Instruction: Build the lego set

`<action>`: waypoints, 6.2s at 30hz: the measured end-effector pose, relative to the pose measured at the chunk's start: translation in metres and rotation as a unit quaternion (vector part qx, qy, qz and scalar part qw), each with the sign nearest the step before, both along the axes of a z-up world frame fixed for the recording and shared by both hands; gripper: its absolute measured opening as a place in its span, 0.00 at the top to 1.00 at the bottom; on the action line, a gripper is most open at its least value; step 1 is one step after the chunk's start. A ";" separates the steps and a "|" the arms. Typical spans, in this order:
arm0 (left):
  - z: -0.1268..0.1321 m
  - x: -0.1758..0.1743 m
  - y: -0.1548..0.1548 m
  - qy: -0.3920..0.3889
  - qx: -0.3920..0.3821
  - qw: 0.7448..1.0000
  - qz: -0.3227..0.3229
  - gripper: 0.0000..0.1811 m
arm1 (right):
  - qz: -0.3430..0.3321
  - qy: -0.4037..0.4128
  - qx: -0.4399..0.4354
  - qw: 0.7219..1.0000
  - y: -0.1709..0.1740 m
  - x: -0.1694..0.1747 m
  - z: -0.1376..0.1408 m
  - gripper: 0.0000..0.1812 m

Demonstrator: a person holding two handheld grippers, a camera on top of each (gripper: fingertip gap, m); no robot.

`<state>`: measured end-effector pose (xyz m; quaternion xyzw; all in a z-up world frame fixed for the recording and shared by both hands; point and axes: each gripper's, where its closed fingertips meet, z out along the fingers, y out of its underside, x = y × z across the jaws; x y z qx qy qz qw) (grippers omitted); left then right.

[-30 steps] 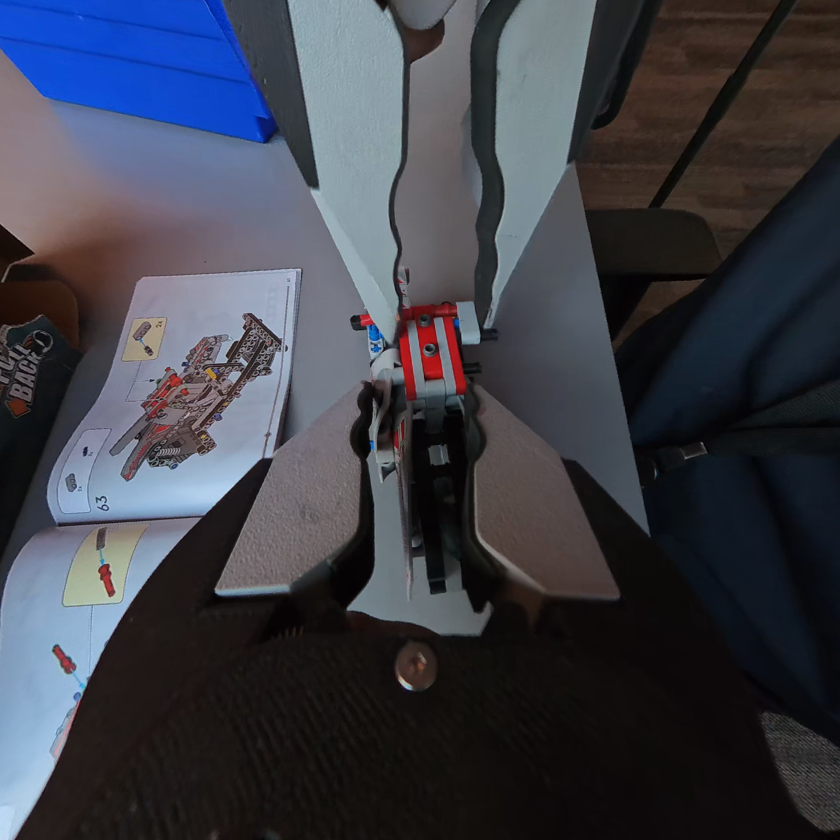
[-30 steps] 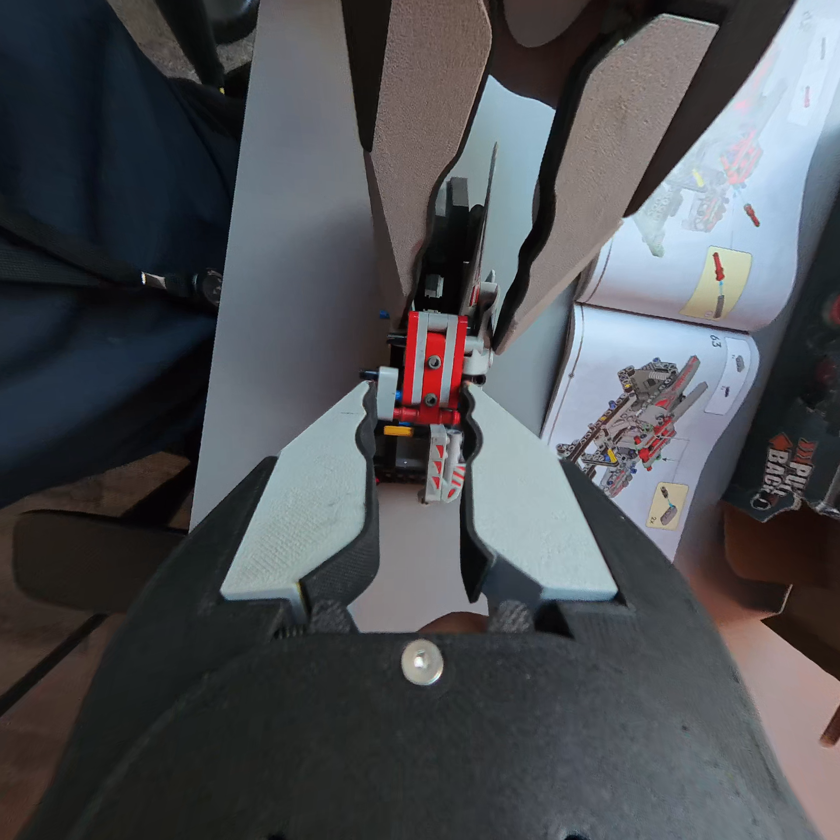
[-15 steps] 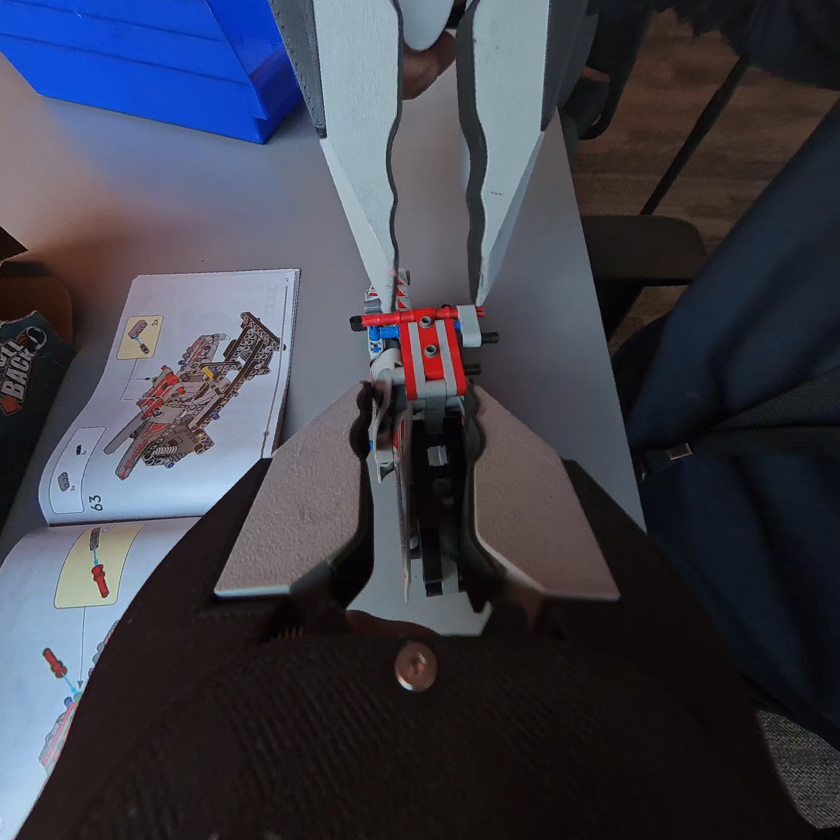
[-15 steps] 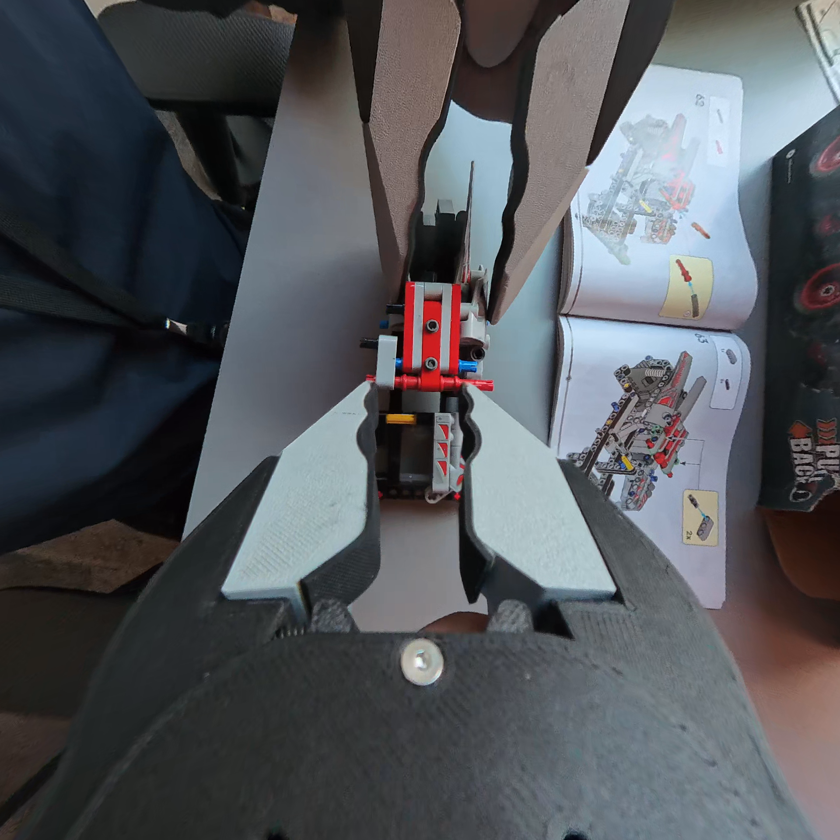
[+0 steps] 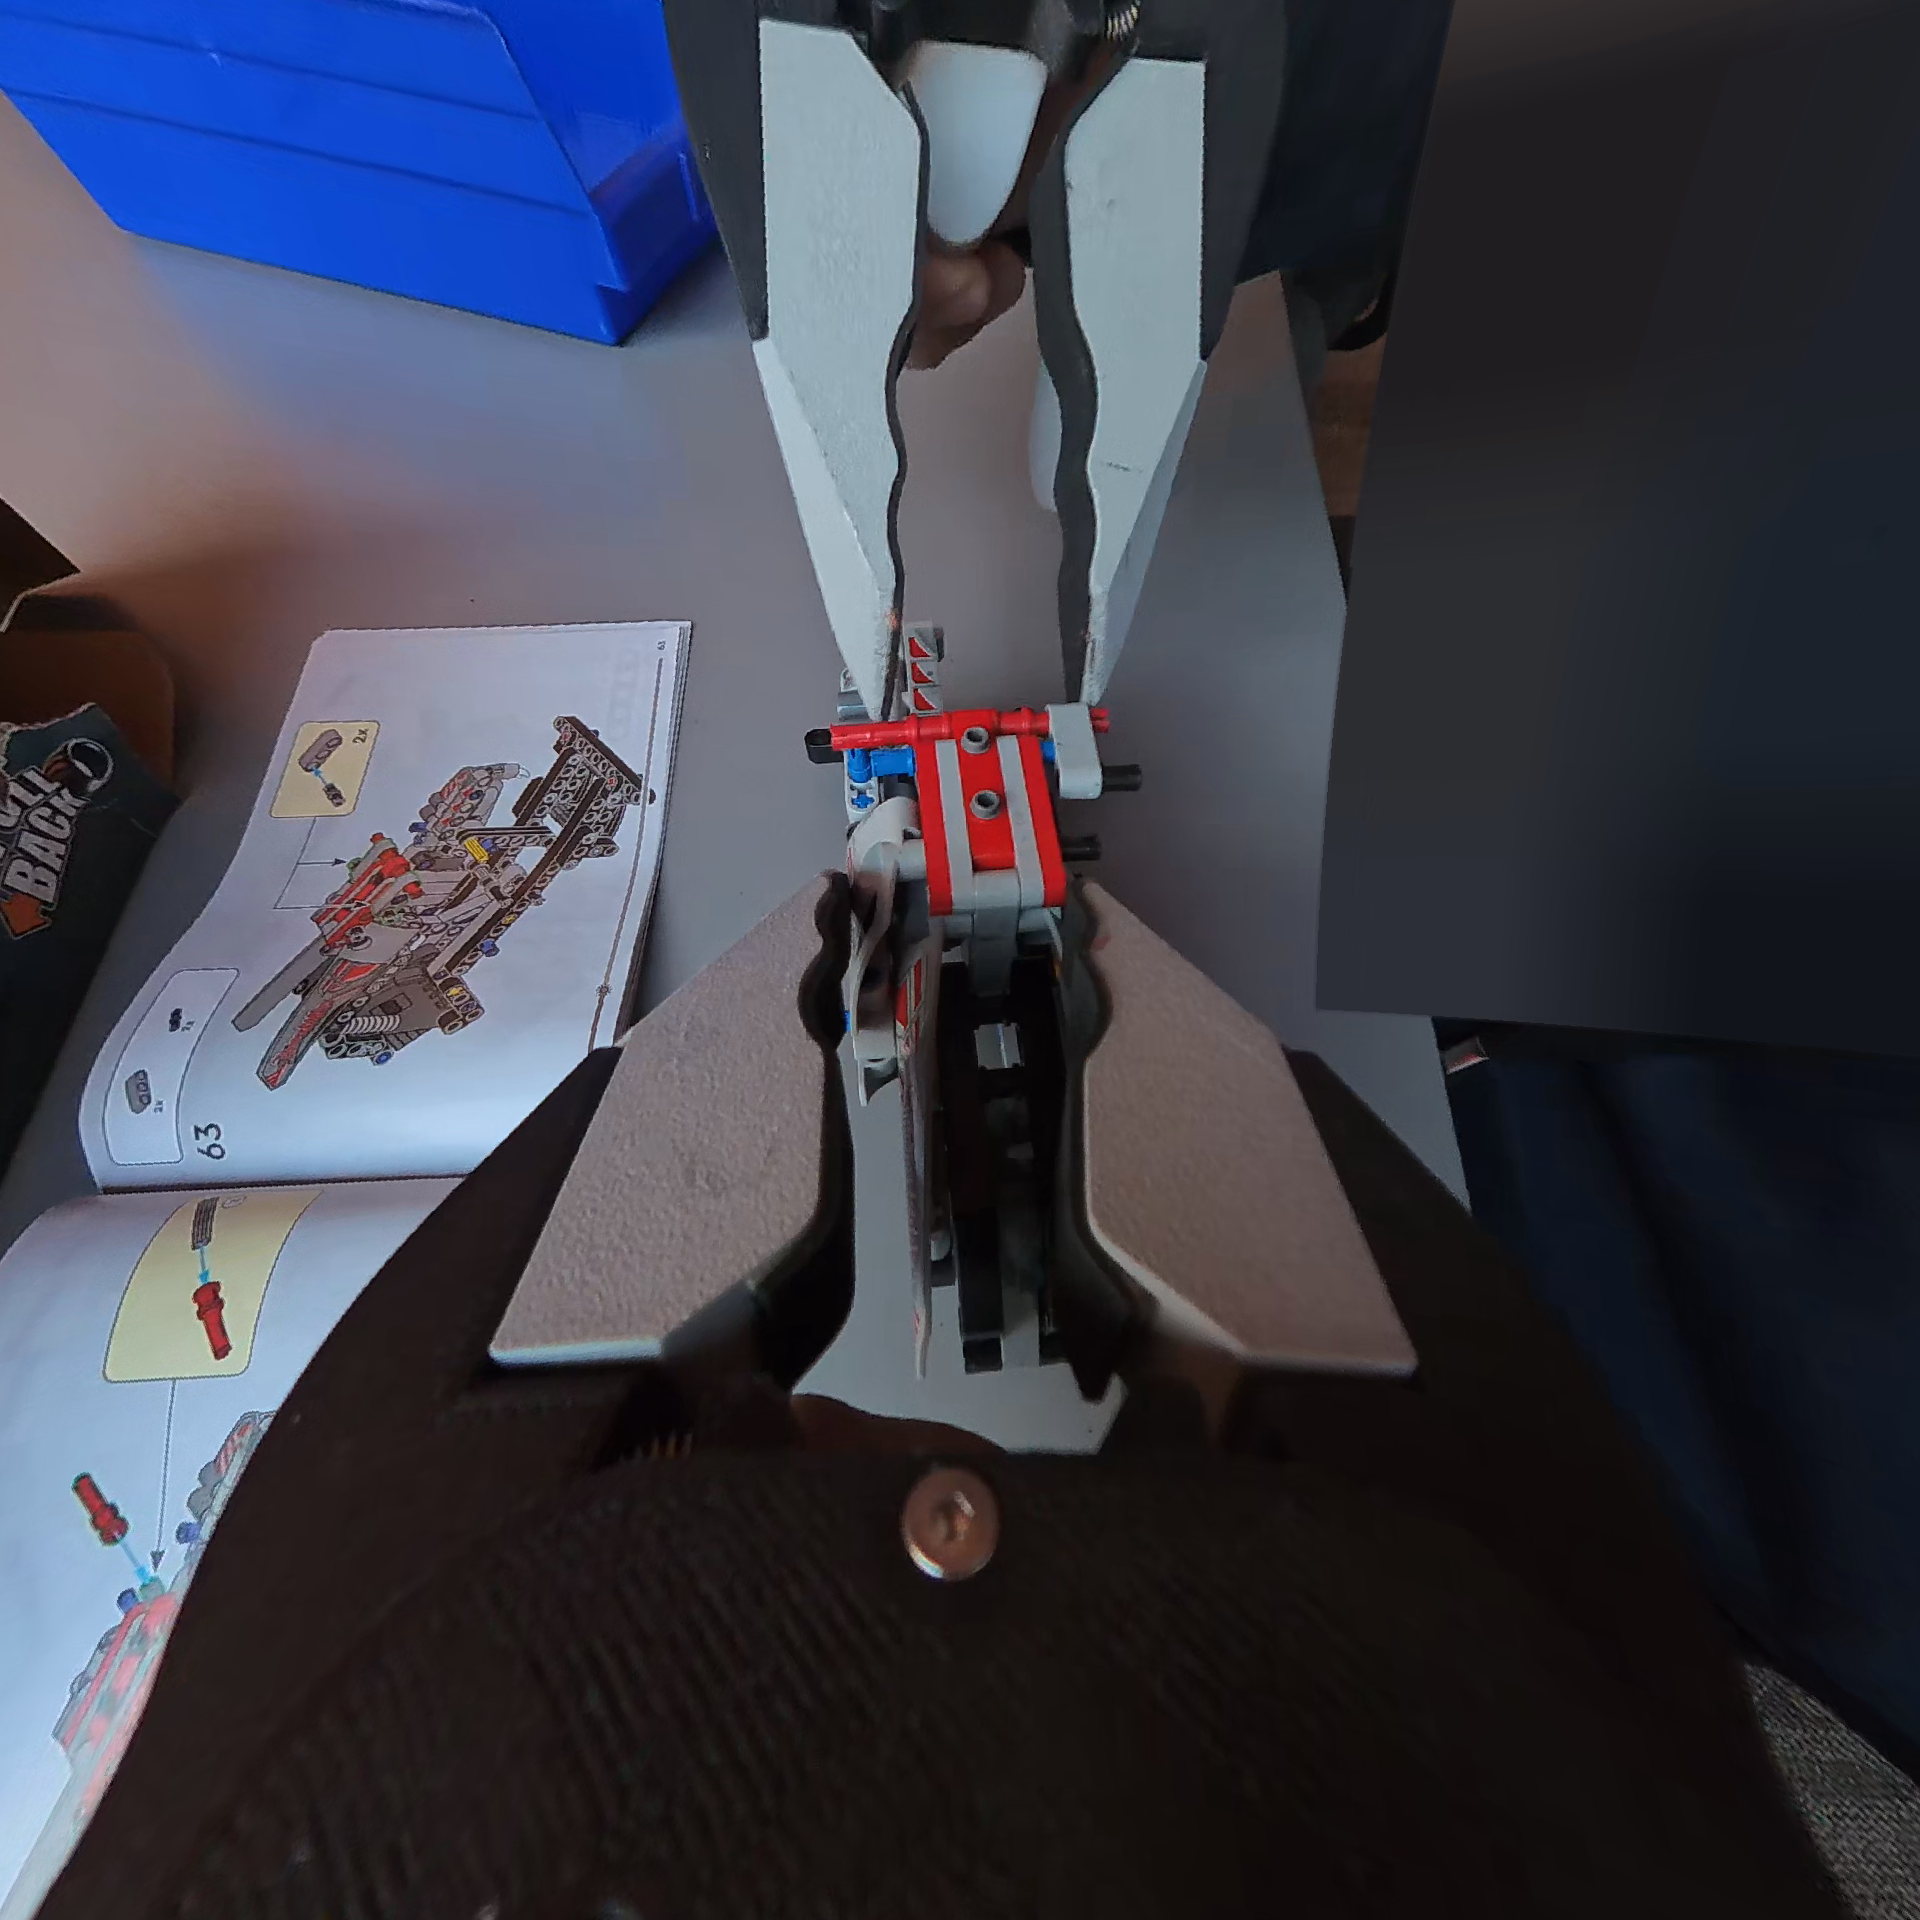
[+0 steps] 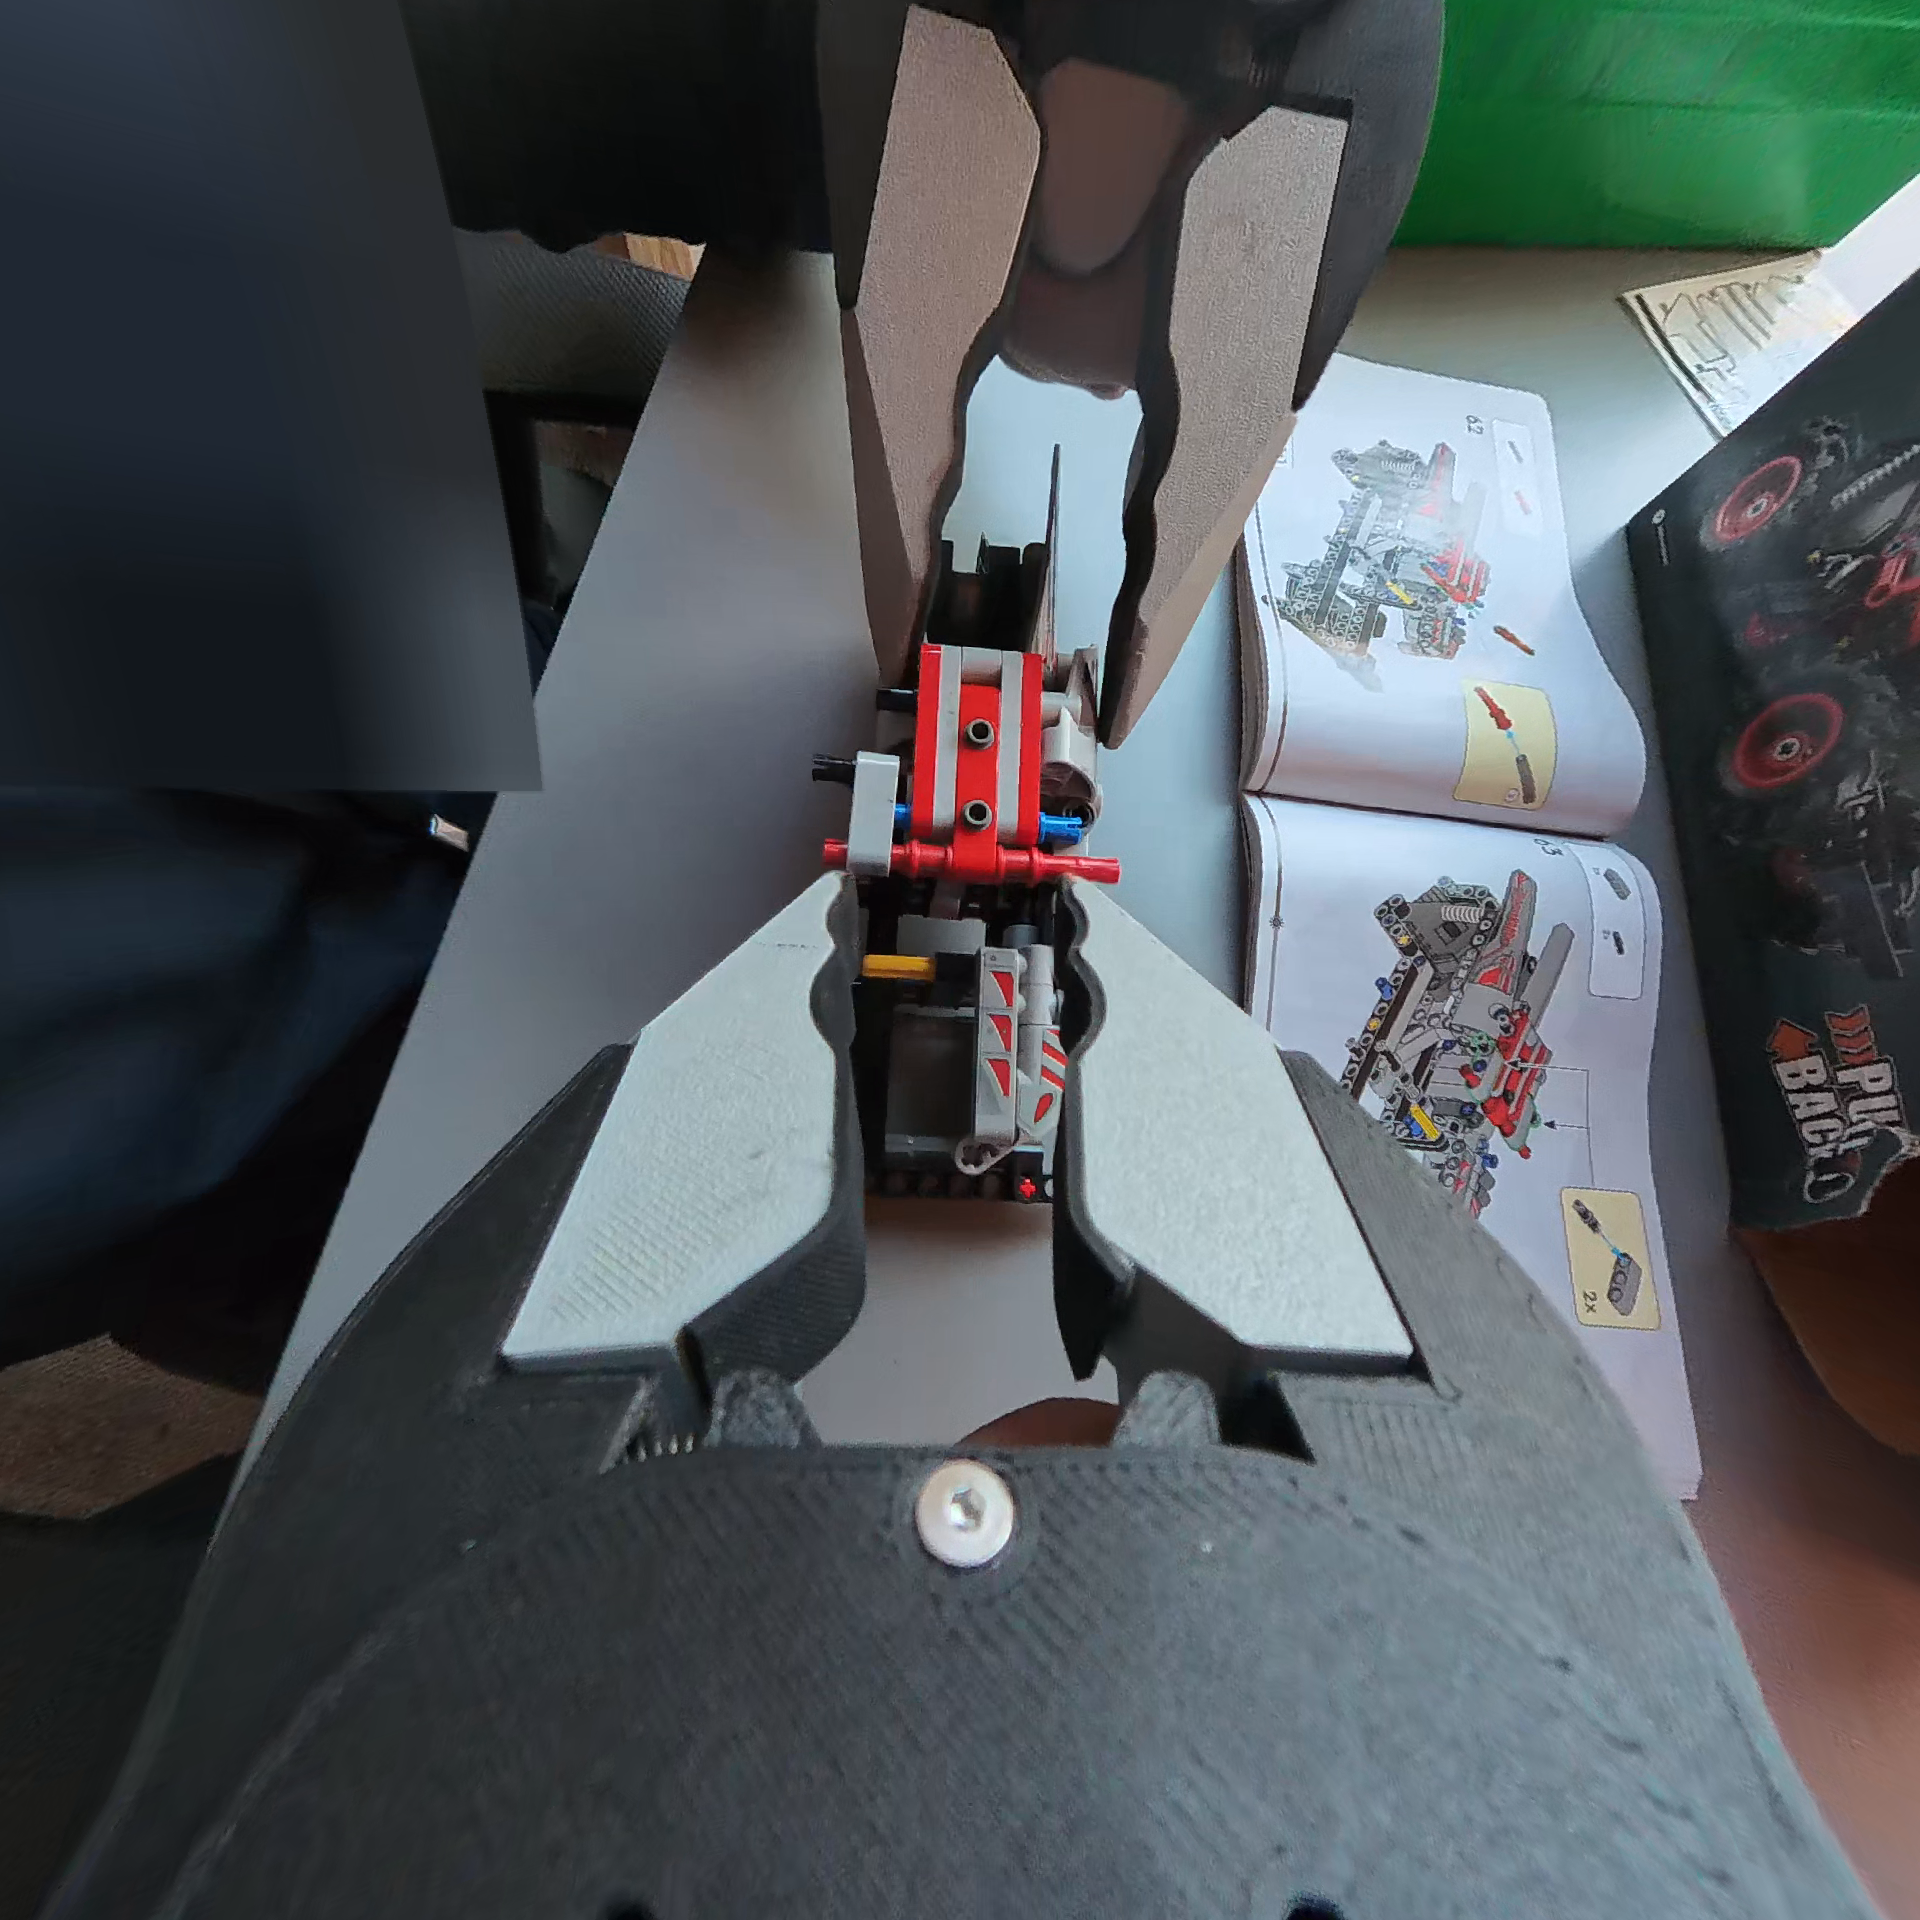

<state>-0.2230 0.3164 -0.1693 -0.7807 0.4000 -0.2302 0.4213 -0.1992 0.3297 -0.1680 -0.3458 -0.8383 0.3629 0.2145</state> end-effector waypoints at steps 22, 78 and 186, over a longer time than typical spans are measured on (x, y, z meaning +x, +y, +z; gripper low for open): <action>0.000 0.000 0.000 -0.003 0.005 1.000 -0.003 0.80 | -0.021 0.021 -0.067 0.997 -0.008 0.000 -0.005 0.79; 0.007 0.009 0.006 0.018 -0.199 0.980 -0.024 0.86 | -0.295 0.035 -0.526 0.797 -0.024 0.001 0.005 0.93; -0.043 0.014 -0.006 0.007 0.046 0.999 0.025 0.95 | -0.064 -0.218 0.156 0.961 -0.025 -0.014 -0.028 0.92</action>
